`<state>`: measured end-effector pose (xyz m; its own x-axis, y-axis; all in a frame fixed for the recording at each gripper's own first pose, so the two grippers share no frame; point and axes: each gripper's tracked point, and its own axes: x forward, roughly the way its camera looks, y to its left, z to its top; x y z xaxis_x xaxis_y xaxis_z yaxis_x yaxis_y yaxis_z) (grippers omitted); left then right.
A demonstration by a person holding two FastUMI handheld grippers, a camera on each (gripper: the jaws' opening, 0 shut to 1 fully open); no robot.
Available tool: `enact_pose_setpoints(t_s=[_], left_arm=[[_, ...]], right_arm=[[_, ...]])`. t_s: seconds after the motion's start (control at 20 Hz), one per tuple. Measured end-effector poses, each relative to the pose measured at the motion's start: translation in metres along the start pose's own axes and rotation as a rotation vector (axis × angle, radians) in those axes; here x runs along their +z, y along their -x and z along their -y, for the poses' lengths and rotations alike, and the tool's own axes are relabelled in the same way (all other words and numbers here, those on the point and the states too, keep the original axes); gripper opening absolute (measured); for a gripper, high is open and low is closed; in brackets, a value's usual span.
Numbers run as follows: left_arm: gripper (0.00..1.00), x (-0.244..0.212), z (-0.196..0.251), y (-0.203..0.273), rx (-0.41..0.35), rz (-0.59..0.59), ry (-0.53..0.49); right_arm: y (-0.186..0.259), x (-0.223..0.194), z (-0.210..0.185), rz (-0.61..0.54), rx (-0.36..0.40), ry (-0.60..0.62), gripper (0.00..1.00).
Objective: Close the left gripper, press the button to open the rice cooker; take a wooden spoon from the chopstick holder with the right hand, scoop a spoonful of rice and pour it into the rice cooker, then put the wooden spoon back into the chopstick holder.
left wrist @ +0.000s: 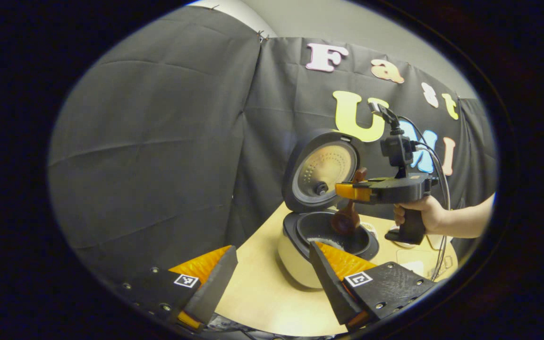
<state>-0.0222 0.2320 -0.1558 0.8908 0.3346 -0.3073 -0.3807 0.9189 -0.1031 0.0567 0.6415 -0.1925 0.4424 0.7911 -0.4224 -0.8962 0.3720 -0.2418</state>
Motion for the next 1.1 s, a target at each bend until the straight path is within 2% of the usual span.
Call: enact_pose_setpoints(t_s=[0.2,0.25,0.35,0.55,0.7,0.9,1.0,1.1], left_arm=[[0.96,-0.003,-0.002,0.000,0.008,-0.001,0.005],[0.96,-0.002,-0.002,0.001,0.010,0.001,0.005],[0.96,0.001,-0.003,0.003,0.007,0.004,0.018],[0.96,0.000,0.004,0.001,-0.002,0.004,0.017],[0.96,-0.001,0.014,0.001,-0.027,-0.003,0.011],[0.96,-0.005,0.038,-0.003,-0.075,-0.016,0.005],[0.96,-0.007,0.053,-0.005,-0.108,-0.024,-0.001],[0.96,-0.007,0.071,-0.006,-0.147,-0.026,-0.012]], right_arm=[[0.002,-0.005,-0.019,0.029,0.039,0.179,0.22],[0.004,-0.005,-0.023,0.034,0.051,0.199,0.19],[0.005,-0.002,-0.027,0.042,0.069,0.198,0.23],[0.019,0.021,-0.022,0.078,0.056,0.066,0.23],[0.039,0.041,-0.001,0.097,0.040,-0.096,0.23],[0.080,0.066,0.037,0.142,0.019,-0.310,0.22],[0.105,0.073,0.060,0.170,-0.010,-0.377,0.19],[0.130,0.075,0.083,0.203,-0.048,-0.438,0.23]])
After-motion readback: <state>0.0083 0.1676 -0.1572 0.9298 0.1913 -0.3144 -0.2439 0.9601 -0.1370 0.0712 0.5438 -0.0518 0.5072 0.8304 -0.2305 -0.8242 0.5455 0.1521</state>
